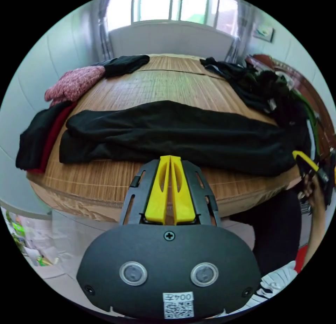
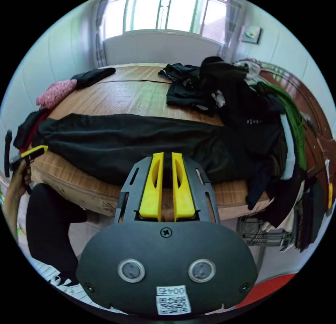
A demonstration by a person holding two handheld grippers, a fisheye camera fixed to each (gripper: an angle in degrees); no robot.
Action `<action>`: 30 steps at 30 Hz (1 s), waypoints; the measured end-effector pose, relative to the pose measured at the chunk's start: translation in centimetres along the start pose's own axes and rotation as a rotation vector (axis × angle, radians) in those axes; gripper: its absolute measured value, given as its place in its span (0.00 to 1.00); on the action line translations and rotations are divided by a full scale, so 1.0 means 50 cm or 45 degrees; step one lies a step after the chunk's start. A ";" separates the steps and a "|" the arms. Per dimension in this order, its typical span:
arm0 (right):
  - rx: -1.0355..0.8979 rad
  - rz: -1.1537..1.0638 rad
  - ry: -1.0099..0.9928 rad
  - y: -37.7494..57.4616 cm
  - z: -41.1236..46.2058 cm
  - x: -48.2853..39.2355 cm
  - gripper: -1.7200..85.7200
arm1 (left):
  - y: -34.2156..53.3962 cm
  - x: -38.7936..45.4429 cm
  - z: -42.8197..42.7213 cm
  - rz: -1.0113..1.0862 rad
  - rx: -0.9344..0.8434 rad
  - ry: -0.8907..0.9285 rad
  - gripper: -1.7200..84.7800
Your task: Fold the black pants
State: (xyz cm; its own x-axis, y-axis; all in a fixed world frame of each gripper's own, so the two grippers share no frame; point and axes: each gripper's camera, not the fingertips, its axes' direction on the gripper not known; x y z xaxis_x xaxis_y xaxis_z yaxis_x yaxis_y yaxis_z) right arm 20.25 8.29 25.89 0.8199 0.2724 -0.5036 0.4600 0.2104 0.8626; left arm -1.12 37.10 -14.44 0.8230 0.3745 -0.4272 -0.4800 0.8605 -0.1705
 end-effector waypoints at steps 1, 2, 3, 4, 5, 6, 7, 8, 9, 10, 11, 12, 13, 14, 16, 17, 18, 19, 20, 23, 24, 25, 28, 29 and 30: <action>-0.036 -0.069 0.023 -0.006 0.025 -0.029 0.09 | 0.000 0.011 0.038 0.022 -0.056 -0.028 0.02; -0.150 -0.136 0.000 -0.010 0.067 -0.055 0.10 | 0.000 0.013 0.084 0.039 -0.143 -0.007 0.02; -0.232 -0.174 -0.028 -0.009 0.092 -0.068 0.10 | 0.002 0.012 0.109 0.045 -0.192 0.008 0.02; -0.381 -0.241 -0.076 0.001 0.144 -0.093 0.09 | 0.012 0.007 0.118 0.048 -0.167 0.005 0.02; -0.301 -0.245 -0.058 0.014 0.157 -0.107 0.08 | 0.019 0.006 0.115 0.074 -0.146 -0.019 0.02; -0.286 -0.253 -0.050 0.021 0.162 -0.113 0.08 | 0.021 0.006 0.111 0.080 -0.139 -0.038 0.02; -0.275 -0.243 -0.042 0.027 0.173 -0.124 0.08 | 0.025 0.006 0.104 0.074 -0.126 -0.073 0.02; -0.278 -0.250 -0.029 0.032 0.184 -0.137 0.08 | 0.024 0.003 0.095 0.091 -0.120 -0.099 0.02; -0.279 -0.270 -0.019 0.034 0.190 -0.145 0.08 | 0.023 -0.001 0.090 0.098 -0.118 -0.105 0.02; -0.287 -0.316 0.001 0.037 0.203 -0.160 0.08 | 0.018 -0.017 0.078 0.102 -0.110 -0.101 0.02; -0.306 -0.332 -0.003 0.037 0.216 -0.169 0.08 | 0.012 -0.042 0.064 0.095 -0.102 -0.076 0.02; -0.318 -0.328 -0.014 0.036 0.223 -0.171 0.08 | 0.007 -0.059 0.056 0.080 -0.099 -0.054 0.02; -0.339 -0.313 -0.045 0.034 0.236 -0.172 0.08 | -0.005 -0.100 0.038 0.035 -0.094 0.006 0.02; -0.352 -0.287 -0.084 0.034 0.248 -0.170 0.08 | -0.018 -0.143 0.018 -0.003 -0.089 0.071 0.02; -0.341 -0.235 -0.138 0.040 0.263 -0.167 0.07 | -0.042 -0.215 -0.015 -0.029 -0.075 0.179 0.02; -0.308 -0.203 -0.153 0.049 0.270 -0.165 0.07 | -0.063 -0.272 -0.041 -0.054 -0.083 0.261 0.02; -0.285 -0.203 -0.158 0.054 0.271 -0.166 0.06 | -0.074 -0.307 -0.056 -0.102 -0.099 0.283 0.02; -0.245 -0.189 -0.141 0.061 0.268 -0.169 0.06 | -0.088 -0.390 -0.108 -0.231 -0.066 0.289 0.02; -0.182 -0.147 -0.128 0.065 0.250 -0.175 0.05 | -0.092 -0.489 -0.186 -0.354 0.065 0.307 0.02; 0.083 -0.095 -0.311 0.059 0.181 -0.230 0.05 | -0.098 -0.765 -0.345 -0.622 0.288 0.202 0.02; 0.113 -0.094 -0.354 0.052 0.173 -0.249 0.05 | -0.102 -0.822 -0.363 -0.681 0.297 0.163 0.02; 0.152 -0.118 -0.432 0.035 0.166 -0.300 0.06 | -0.112 -0.930 -0.390 -0.799 0.293 0.115 0.02; 0.166 -0.302 -0.502 -0.023 0.184 -0.486 0.07 | -0.139 -1.163 -0.441 -1.071 0.378 0.129 0.02; 0.154 -0.375 -0.533 -0.046 0.200 -0.568 0.07 | -0.156 -1.228 -0.466 -1.136 0.422 0.107 0.02; 0.147 -0.412 -0.545 -0.058 0.210 -0.610 0.08 | -0.165 -1.255 -0.481 -1.157 0.449 0.084 0.02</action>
State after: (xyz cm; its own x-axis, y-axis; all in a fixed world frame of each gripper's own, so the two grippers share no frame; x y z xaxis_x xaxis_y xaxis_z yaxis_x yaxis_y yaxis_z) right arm -2.52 -10.49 39.25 0.6848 -0.2008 -0.7006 0.7263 0.1093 0.6786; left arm -56.13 -1.80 -7.58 0.8108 -0.4934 -0.3150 0.4560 0.8697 -0.1887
